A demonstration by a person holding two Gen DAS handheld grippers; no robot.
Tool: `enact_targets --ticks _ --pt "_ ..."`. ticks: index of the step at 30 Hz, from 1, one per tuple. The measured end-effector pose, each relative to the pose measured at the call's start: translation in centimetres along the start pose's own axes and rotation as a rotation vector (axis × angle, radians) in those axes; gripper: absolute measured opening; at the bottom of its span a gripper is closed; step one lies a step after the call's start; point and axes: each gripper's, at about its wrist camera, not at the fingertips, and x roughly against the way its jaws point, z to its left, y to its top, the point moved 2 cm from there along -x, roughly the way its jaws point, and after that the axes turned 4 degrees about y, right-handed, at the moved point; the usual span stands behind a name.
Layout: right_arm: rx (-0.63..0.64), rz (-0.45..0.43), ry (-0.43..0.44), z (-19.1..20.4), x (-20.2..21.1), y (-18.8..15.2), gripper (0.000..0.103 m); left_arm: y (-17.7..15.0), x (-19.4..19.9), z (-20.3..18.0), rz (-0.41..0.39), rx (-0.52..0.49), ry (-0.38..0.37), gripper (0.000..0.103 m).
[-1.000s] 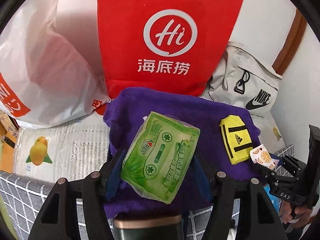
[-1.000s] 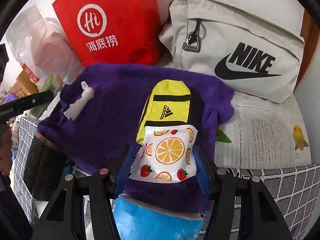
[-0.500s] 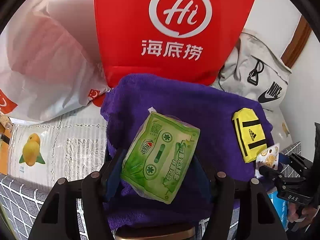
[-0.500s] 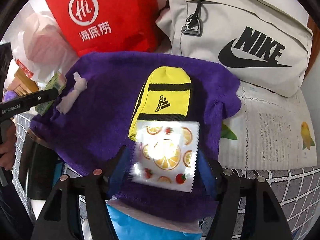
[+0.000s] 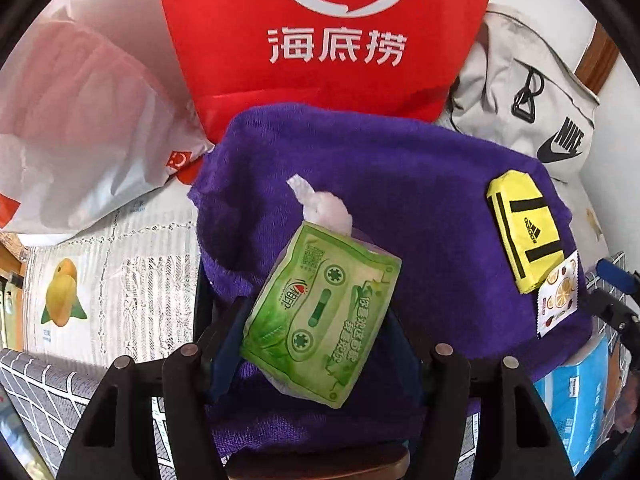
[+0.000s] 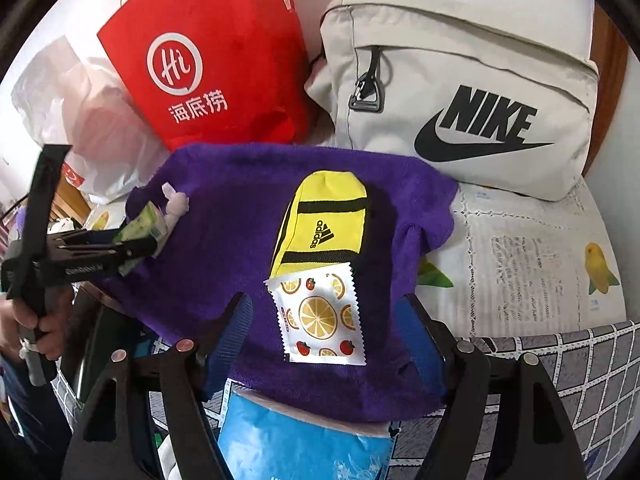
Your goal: Organize soft objects
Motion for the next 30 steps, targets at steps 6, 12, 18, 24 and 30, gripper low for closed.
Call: enact_targets --ticks 6,12,18,24,30 --pt "0.029 -0.017 -0.008 1.0 0.7 0.1 0.075 0.0 0.0 -0.1 0.017 -0.014 0.025 0.077" --pt "0.029 -0.024 0.007 1.9 1.8 -0.7 0.075 0.1 2.2 -0.2 -0.012 -0.012 -0.004 0.079" --pt "0.023 -0.030 0.010 2.6 3.6 -2.3 0.075 -0.3 6.5 -0.1 -0.084 0.010 0.006 0.079" --pt "0.054 -0.041 -0.011 3.7 7.2 -5.5 0.075 -3.4 10.9 -1.2 -0.129 -0.010 -0.022 0.079" --pt "0.071 -0.036 0.025 6.2 9.9 -10.1 0.075 -8.8 13.9 -1.5 -0.160 -0.043 -0.030 0.079"
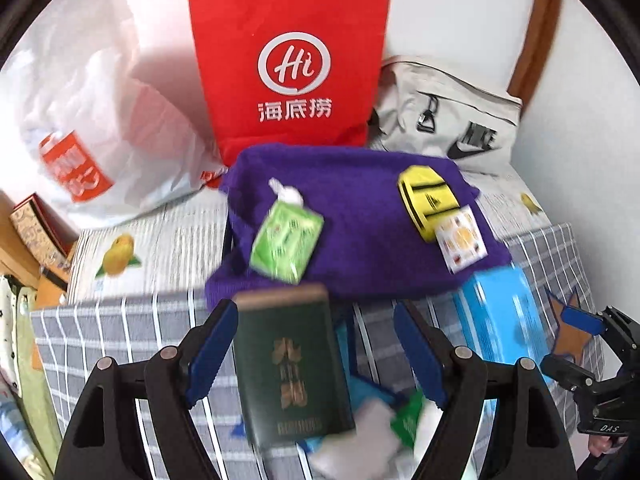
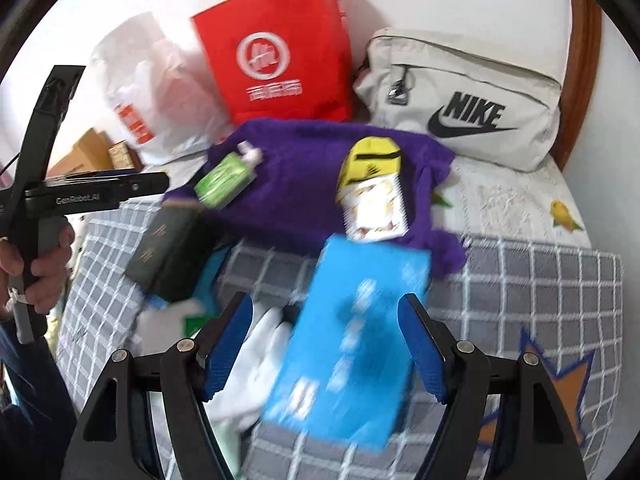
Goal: Organize soft objects
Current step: 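Withdraw both open tools from the towel back toward the pile, then grasp the white mesh bag with the left tool while the right tool grasps the white glove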
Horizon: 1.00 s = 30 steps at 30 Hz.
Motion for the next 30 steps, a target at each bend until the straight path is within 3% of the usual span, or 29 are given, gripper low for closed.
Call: enact_targets --ticks 6,13,22,30 --pt "0.033 0.012 0.060 3.6 0.8 -4.8 0.075 -6.7 1.3 -0.1 0.025 -0.007 -0.008 0.079" --pt "0.062 0.033 0.078 5.9 0.5 -8.8 0.075 -13.8 -0.6 -0.6 0.111 0.020 -0.032 0.079" --pt "0.005 0.047 0.054 4.2 1.0 -12.3 0.075 -18.3 -1.5 -2.7 0.113 0.009 -0.164 0.081" --pt "-0.066 0.043 0.059 3.0 0.7 -13.8 0.075 -19.5 -1.8 -6.2 0.069 -0.163 -0.014 0.094"
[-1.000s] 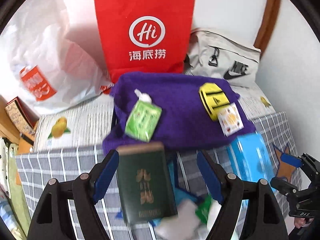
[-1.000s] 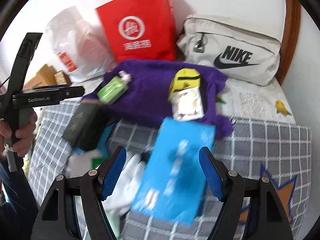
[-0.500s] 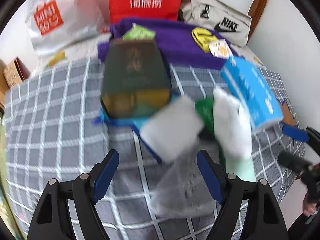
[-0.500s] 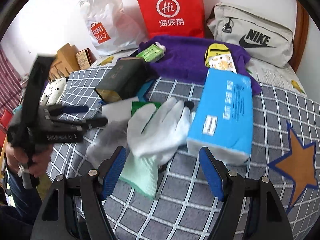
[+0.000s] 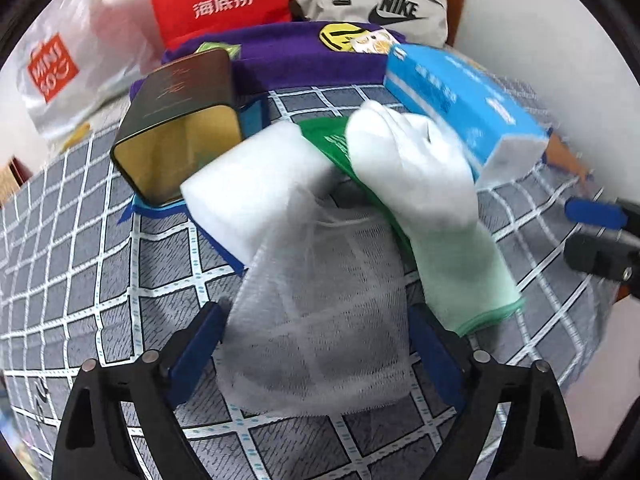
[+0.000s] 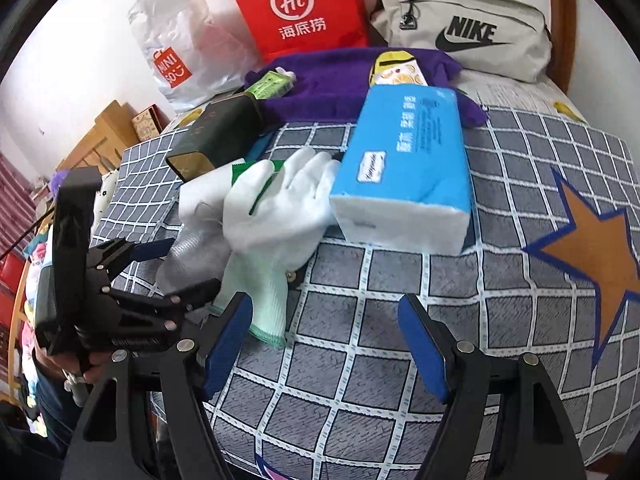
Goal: Organize soft objects
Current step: 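Grasp the white mesh bag with the left tool while the right tool grasps the white glove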
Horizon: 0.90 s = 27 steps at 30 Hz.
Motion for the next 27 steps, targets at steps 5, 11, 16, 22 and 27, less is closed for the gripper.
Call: enact_targets --ticks 5,11,16,22,27 --pt "-0.013 0.009 -0.009 -0.3 -0.4 -0.2 0.075 -0.1 0.2 0.1 -0.012 0.027 0.003 0.095" --pt "-0.007 -0.024 -0.004 -0.2 0.3 0.7 0.075 0.1 0.1 -0.1 -0.018 0.038 0.023 0.089" --pt "-0.014 -0.028 0.034 0.4 -0.1 1.0 0.075 0.3 0.9 0.0 -0.025 0.024 0.014 0.053" --pt "0.044 -0.019 0.054 2.7 -1.5 1.8 0.075 -0.7 1.8 1.9 -0.010 0.089 -0.020 0.022" --pt "0.095 -0.011 0.054 4.3 -3.3 2.7 0.074 -1.8 2.4 4.5 -0.008 0.178 -0.029 0.022"
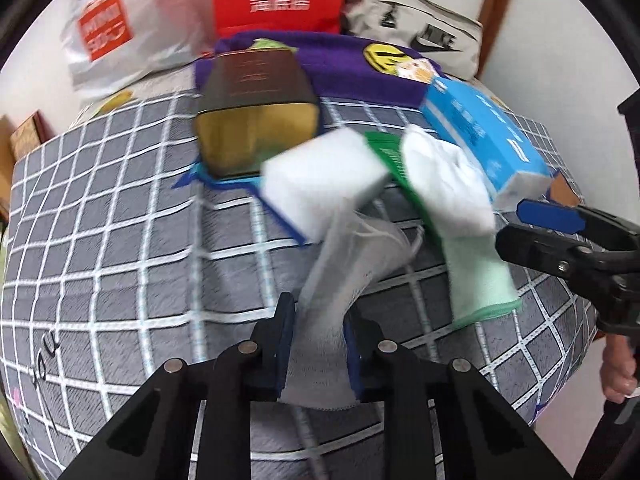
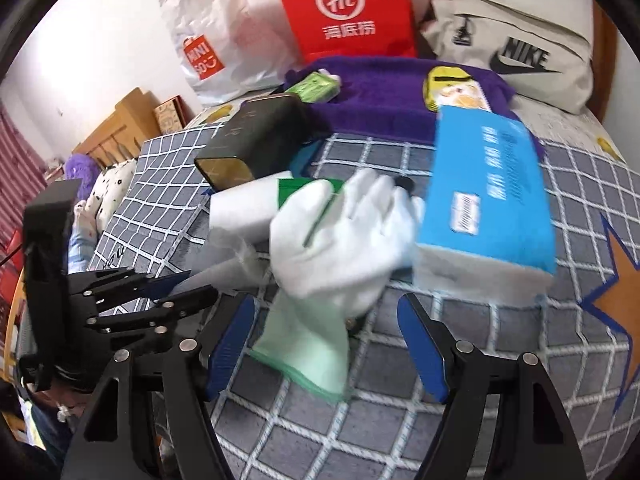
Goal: Organize soft objects
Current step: 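Grasp the white mesh bag with the left tool while the right tool grasps the white glove, then lift and carry the mesh bag and glove toward the purple towel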
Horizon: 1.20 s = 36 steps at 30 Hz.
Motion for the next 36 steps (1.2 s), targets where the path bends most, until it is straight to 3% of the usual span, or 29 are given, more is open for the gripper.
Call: enact_targets --ticks 3,5,7,8,10,11,20,26,36 --pt "-0.006 0.013 -0.002 -0.1 -1.4 0.5 0.072 -0.1 0.1 0.9 0.001 0.013 0.000 0.022" --pt "-0.011 0.027 -0.008 -0.2 -2.5 0.6 0.065 0.0 -0.1 1.2 0.003 0.024 -0.005 0.022" --pt "-0.009 0.043 -0.001 -0.3 -3.4 0.6 0.044 0.0 -0.3 1.3 0.007 0.029 -0.009 0.022" --pt "0.004 0.043 -0.014 -0.2 -3.6 0.5 0.039 0.0 -0.4 1.3 0.010 0.030 -0.011 0.022" --pt "0.053 0.020 -0.047 0.2 -3.2 0.3 0.015 0.0 -0.6 1.4 0.010 0.029 -0.014 0.022" --pt "0.072 0.022 -0.052 0.4 -3.0 0.2 0.012 0.0 -0.6 1.4 0.009 0.032 -0.016 0.022" --pt "0.123 0.025 -0.036 0.1 1.4 -2.6 0.010 0.5 -0.8 1.9 0.006 0.056 -0.041 0.022" --pt "0.052 0.022 -0.045 -2.1 3.6 -4.1 0.010 0.7 -0.6 2.1 -0.006 0.074 -0.058 0.021" --pt "0.041 -0.093 -0.007 -1.9 7.5 -2.6 0.009 1.9 2.3 2.3 -0.064 0.082 -0.099 0.013"
